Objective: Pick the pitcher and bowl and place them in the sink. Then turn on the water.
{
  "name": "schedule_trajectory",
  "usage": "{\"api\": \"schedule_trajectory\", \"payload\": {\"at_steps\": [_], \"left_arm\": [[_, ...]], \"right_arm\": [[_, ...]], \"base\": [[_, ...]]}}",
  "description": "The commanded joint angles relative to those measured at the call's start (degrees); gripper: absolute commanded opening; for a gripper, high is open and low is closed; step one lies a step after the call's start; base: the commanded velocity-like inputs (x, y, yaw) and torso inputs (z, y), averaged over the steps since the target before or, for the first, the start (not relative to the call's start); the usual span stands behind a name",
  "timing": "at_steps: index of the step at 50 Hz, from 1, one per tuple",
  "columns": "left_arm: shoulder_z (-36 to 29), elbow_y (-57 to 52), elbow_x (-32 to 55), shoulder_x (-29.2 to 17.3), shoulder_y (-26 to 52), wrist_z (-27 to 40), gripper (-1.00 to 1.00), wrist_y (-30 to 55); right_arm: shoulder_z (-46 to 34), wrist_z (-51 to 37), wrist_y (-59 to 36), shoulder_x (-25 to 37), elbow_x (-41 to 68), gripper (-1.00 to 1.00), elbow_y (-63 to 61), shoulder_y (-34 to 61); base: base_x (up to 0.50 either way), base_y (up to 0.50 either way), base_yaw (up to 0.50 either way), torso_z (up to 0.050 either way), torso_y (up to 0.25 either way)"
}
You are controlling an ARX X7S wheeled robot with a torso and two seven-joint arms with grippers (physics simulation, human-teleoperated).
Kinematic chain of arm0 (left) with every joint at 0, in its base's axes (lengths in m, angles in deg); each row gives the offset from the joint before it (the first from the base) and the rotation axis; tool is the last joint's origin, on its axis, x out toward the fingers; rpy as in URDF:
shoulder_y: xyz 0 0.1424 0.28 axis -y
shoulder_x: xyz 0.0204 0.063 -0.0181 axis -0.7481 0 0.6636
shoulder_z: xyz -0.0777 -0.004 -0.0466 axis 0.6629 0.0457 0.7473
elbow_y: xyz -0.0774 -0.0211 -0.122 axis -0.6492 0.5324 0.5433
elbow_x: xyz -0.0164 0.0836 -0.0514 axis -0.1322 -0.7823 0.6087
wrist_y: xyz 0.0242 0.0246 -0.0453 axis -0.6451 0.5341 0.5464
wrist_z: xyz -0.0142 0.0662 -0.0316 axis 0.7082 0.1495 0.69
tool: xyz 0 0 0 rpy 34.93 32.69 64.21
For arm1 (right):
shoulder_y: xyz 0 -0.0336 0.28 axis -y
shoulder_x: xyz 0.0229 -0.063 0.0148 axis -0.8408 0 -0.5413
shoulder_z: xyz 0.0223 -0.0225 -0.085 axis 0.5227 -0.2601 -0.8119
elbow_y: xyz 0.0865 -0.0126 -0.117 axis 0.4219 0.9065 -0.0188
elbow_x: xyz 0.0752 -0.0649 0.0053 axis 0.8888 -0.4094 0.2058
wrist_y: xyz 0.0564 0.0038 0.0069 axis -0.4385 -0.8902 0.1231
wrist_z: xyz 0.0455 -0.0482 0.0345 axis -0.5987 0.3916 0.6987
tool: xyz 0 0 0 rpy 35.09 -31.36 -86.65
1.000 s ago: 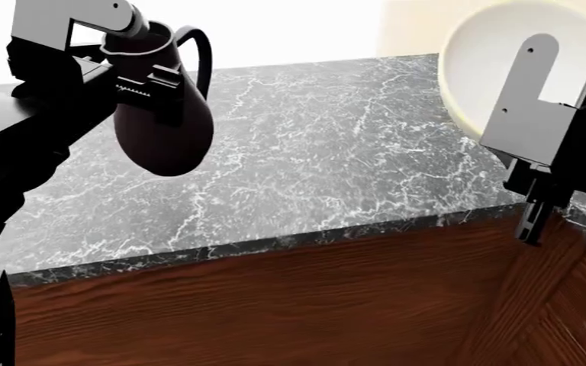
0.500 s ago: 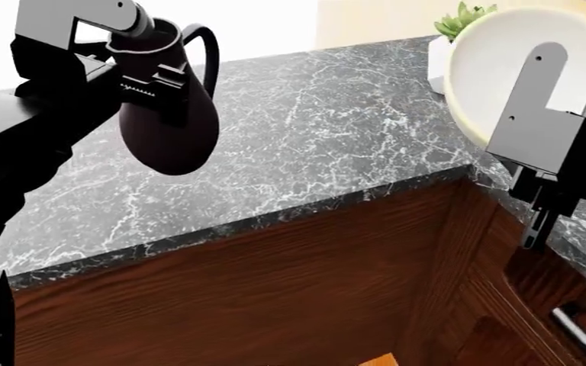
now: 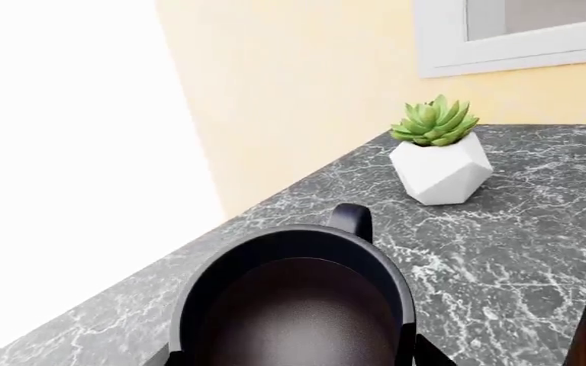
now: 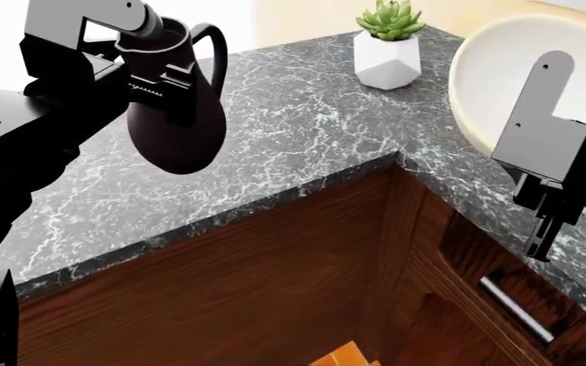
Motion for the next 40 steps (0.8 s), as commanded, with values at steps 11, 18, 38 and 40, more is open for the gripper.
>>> {"api": "schedule_trajectory", "payload": {"at_steps": [11,18,38,40], "left_arm": [[1.12,-1.97,0.00,0.14,2.04,1.53,-1.00,1.04],[1.47,-2.46,0.39,0.15,1.88,1.79,-1.00,1.36],[1.63,-2.45,0.85,-0.07,1.40,1.95,-1.00,0.89],[1.67,-2.43,0.88,-0.10,1.35,1.97,-1.00,0.81]], "right_arm": [[1.65,-0.37,-0.57,1.23,-0.47,-1.00,-1.76,-0.12],[2.10,-0.88,-1.09,1.45,-0.09,-1.00,-2.49,-0.95],[2.29,-1.03,-1.20,1.96,0.25,-1.00,-2.73,-1.67],[2.30,-1.03,-1.21,1.99,0.26,-1.00,-2.73,-1.67]], "base": [[0.00,0.00,-0.50,0.001,0.003],[0.00,0.00,-0.50,0.000,0.001],[0.00,0.00,-0.50,0.001,0.003],[0.00,0.00,-0.50,0.000,0.000]]}}
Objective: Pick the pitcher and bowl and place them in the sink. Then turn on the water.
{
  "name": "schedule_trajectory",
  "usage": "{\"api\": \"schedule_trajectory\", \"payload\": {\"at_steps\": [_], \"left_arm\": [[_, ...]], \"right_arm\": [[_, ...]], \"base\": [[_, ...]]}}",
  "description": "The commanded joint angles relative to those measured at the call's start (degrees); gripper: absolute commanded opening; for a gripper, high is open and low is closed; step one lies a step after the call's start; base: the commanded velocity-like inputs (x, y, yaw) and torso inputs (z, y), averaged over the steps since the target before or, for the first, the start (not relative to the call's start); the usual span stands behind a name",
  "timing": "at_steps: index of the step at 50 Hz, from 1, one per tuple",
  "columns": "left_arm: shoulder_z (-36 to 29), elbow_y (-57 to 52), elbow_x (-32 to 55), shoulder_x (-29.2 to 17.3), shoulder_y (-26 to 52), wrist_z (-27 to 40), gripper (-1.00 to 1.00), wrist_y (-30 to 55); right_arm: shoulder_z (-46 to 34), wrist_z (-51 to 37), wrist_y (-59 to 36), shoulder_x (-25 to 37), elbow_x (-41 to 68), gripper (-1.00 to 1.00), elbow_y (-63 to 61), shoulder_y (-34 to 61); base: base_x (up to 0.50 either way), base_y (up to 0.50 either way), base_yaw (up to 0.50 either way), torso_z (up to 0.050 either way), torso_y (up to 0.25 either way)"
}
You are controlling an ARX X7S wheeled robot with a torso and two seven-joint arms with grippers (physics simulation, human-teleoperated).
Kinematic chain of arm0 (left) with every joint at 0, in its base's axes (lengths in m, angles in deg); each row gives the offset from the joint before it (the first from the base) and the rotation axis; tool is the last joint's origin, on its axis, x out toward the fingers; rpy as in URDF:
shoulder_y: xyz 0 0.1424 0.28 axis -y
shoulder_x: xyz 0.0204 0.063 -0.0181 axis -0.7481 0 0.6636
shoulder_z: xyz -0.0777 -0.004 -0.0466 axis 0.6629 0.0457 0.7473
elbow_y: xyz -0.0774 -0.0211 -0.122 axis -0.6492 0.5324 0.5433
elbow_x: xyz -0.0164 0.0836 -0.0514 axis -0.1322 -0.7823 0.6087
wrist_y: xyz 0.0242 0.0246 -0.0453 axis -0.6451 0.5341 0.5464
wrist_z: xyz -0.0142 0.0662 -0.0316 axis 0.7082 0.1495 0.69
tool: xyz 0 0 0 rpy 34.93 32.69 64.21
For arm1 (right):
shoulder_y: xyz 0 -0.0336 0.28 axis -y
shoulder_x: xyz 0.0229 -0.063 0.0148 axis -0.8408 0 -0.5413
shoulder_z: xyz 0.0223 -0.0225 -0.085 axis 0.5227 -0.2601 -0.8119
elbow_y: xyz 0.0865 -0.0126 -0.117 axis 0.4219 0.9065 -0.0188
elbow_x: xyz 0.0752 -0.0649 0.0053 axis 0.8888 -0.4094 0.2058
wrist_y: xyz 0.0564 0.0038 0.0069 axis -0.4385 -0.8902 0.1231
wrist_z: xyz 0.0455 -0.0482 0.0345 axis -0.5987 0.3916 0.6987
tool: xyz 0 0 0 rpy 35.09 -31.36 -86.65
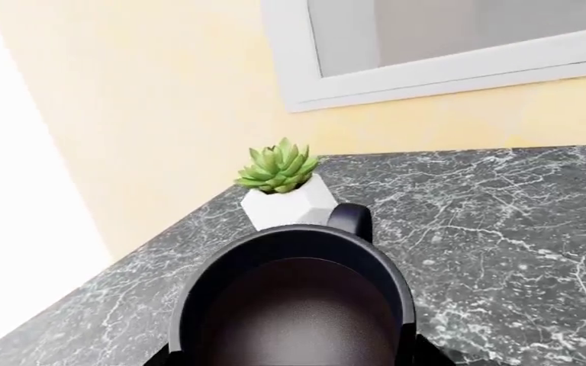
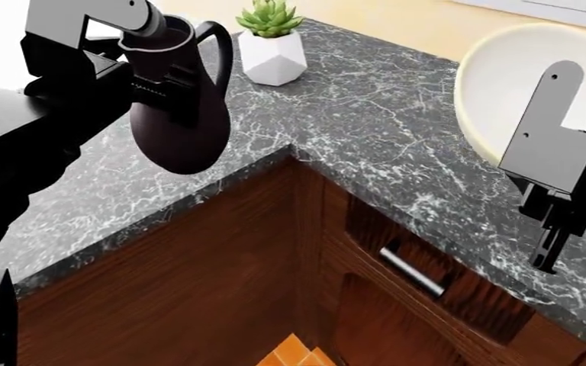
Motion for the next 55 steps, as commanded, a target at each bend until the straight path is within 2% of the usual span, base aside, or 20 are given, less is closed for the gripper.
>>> {"api": "schedule_trajectory", "payload": {"at_steps": [1,55], "left_arm": [[1.57,-0.65,-0.84,-0.13,1.01,1.12,-1.00,-0.66],[1.34,-1.78,0.15,-1.05,0.05,1.54,-1.00,-2.03]], "right_arm": [[0.38,-0.25,0.32,0.12,-1.33,-1.00,-0.09,0.42],[1.35,-1.09,-1.12,0.86,-0.21,-1.00,-1.93,-1.43]], "base": [[0.00,0.00,-0.50,0.000,0.000],[0.00,0.00,-0.50,0.001,0.002]]}}
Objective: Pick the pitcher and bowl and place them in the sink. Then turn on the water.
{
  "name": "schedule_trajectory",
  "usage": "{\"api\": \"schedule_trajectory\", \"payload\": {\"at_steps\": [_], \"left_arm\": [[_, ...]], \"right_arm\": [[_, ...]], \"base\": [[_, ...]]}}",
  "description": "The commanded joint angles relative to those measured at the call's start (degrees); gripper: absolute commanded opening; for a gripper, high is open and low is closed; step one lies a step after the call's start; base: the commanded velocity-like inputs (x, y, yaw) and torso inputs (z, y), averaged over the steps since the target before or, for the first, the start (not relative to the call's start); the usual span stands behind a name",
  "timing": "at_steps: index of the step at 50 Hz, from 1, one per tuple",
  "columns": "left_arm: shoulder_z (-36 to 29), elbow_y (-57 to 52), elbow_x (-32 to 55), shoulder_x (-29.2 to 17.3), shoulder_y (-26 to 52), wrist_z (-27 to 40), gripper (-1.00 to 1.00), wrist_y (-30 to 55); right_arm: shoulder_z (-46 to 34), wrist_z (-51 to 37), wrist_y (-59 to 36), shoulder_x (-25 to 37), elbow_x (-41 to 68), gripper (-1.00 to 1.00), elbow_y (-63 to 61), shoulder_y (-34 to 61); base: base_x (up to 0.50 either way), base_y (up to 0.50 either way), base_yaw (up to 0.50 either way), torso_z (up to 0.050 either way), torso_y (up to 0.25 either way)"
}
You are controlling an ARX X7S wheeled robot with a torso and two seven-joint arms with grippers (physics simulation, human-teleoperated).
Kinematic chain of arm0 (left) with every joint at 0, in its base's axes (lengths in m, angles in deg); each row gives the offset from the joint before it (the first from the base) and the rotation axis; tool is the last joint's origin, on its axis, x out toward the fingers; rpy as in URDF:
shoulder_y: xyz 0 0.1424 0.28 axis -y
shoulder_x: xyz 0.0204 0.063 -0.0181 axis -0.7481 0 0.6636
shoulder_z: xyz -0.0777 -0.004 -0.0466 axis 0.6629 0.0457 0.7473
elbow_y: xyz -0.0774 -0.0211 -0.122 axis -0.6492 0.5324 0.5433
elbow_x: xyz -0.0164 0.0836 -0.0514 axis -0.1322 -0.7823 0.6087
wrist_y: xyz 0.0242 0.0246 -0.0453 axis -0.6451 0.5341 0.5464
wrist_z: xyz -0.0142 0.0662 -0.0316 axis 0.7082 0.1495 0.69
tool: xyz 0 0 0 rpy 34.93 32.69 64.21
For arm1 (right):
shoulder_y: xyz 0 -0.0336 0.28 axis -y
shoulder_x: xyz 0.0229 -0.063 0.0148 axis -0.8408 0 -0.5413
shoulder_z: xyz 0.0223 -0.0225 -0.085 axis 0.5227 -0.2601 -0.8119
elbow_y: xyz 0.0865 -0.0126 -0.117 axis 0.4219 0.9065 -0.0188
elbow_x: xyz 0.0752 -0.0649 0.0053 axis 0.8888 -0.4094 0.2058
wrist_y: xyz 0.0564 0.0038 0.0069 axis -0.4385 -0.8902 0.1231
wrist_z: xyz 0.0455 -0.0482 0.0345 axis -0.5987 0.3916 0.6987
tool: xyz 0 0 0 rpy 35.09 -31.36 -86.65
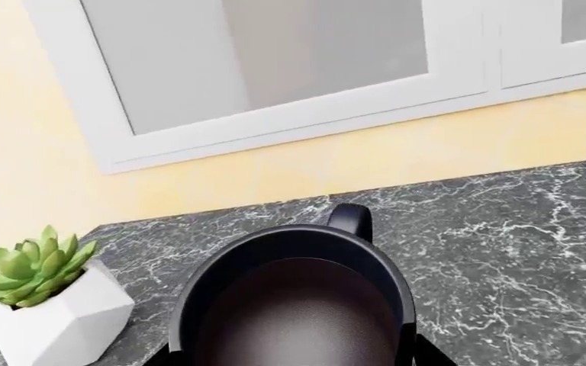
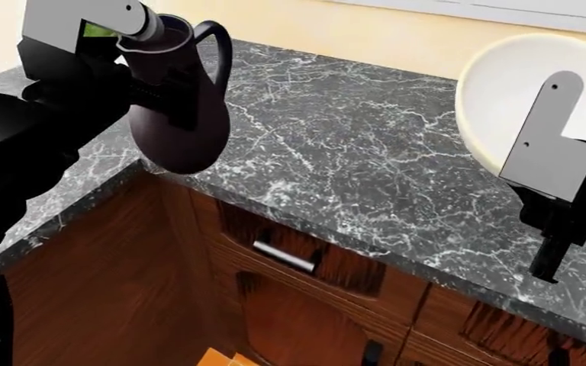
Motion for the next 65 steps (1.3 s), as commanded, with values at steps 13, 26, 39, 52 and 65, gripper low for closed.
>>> {"api": "schedule_trajectory", "payload": {"at_steps": [13,26,39,52,65], "left_arm": [[0.62,-0.96,-0.68,-0.29,1.48,1.09,-1.00,-0.46],[0.72,-1.45,-0.31,-0.75,1.30,1.18,-1.00,-0.32],[0.70,-1.95,0.20,-0.80,1.71,1.50,-1.00,0.33],[0.70,-2.04,0.50,-1.00,1.69,1.64,-1.00,0.29],[0.17,-2.07,0.58,-1.16,2.06,1.86,-1.00,0.41]], "right_arm": [[1.62,-1.15,0.62,0.48,-0.42,-1.00,-0.30,-1.00],[2.04,-1.64,0.27,0.56,-0.07,-1.00,-0.80,-1.71],[3.31,-2.50,0.60,1.21,0.79,-1.00,-1.11,-3.11],[3.49,-2.73,0.63,1.03,0.95,-1.00,-1.02,-3.34],[3.97,-3.65,1.62,1.37,1.34,-1.00,-0.51,-4.79]], "base": [[0.00,0.00,-0.50,0.001,0.002],[0.00,0.00,-0.50,0.001,0.002],[0.00,0.00,-0.50,0.001,0.002],[0.00,0.00,-0.50,0.001,0.002],[0.00,0.00,-0.50,0.001,0.002]]}}
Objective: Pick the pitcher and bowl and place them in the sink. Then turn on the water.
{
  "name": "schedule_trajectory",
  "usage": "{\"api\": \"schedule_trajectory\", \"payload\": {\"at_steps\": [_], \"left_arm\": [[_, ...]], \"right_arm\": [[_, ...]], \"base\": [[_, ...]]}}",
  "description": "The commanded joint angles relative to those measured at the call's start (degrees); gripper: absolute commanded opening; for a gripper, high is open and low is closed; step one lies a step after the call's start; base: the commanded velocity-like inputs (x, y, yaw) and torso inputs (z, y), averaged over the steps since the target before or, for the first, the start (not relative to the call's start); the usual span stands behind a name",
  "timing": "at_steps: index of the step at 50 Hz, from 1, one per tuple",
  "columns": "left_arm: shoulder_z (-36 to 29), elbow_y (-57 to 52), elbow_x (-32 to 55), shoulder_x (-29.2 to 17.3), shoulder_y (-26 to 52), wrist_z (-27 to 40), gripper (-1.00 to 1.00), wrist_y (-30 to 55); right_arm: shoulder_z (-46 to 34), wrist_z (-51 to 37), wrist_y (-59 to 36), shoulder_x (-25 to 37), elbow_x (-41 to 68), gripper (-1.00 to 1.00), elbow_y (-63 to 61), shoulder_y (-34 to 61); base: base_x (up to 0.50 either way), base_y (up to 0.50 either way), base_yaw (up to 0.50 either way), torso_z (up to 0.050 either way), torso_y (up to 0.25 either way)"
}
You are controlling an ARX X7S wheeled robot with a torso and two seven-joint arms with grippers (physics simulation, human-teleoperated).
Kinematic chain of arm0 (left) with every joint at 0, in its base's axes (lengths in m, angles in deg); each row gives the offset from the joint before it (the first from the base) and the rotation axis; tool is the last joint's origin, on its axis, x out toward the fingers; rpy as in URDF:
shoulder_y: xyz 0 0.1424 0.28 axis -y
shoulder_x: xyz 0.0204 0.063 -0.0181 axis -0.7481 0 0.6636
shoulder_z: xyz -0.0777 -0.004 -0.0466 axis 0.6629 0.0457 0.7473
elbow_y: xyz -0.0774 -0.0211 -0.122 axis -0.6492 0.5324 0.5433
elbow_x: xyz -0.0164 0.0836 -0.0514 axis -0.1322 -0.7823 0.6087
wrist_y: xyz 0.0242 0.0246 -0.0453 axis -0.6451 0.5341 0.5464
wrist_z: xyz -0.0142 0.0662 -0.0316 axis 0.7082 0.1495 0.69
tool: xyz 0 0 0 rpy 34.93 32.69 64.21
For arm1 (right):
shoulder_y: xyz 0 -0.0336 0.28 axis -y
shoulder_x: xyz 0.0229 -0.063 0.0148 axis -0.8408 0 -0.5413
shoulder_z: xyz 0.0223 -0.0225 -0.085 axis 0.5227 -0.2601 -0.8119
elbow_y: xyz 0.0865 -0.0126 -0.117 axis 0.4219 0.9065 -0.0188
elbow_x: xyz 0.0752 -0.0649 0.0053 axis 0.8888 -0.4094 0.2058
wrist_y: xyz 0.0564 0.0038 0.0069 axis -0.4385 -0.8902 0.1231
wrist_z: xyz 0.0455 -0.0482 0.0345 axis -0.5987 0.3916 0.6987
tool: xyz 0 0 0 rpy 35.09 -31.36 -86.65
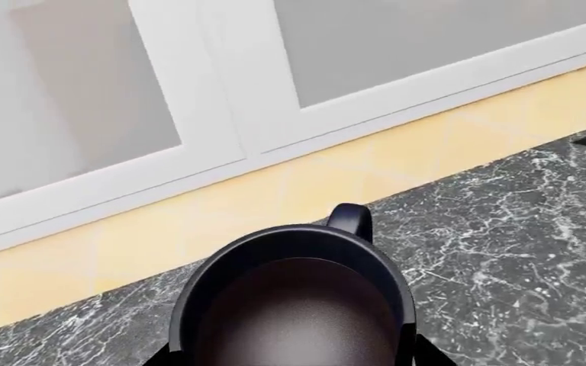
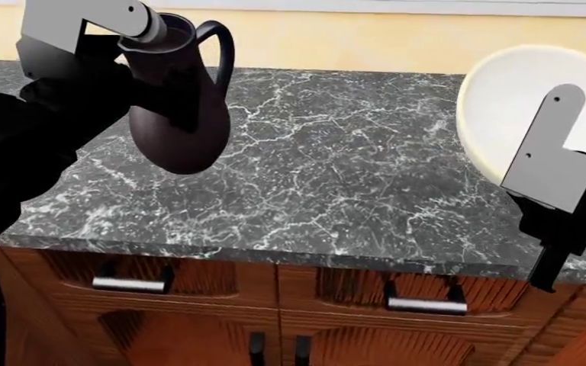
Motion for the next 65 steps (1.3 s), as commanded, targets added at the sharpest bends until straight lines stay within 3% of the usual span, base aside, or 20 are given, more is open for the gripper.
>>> {"api": "schedule_trajectory", "payload": {"at_steps": [1,14,27,65], "left_arm": [[1.22,-0.76,-1.07,-0.14,1.45,1.27,-1.00,-0.24],[1.58,-1.26,-0.59,-0.20,0.95,1.65,-1.00,-0.20],[1.89,-1.08,-0.43,-0.52,0.08,1.72,-1.00,-1.01],[1.34,-1.02,0.38,-0.41,1.17,2.42,-1.00,-0.55]], "right_arm": [[0.74,-0.96,0.90,0.22,-1.08,-1.00,0.16,-0.52],[0.43,-0.81,0.38,0.07,-1.37,-1.00,-0.30,-0.01],[-0.56,-1.21,0.43,-1.50,-2.30,-1.00,0.66,0.63],[2.47,-3.08,0.72,-0.26,-0.11,-1.00,0.11,-2.70]], "base": [[0.00,0.00,-0.50,0.000,0.000],[0.00,0.00,-0.50,0.001,0.002],[-0.02,0.00,0.00,0.001,0.002],[-0.50,0.01,0.00,0.001,0.002]]}}
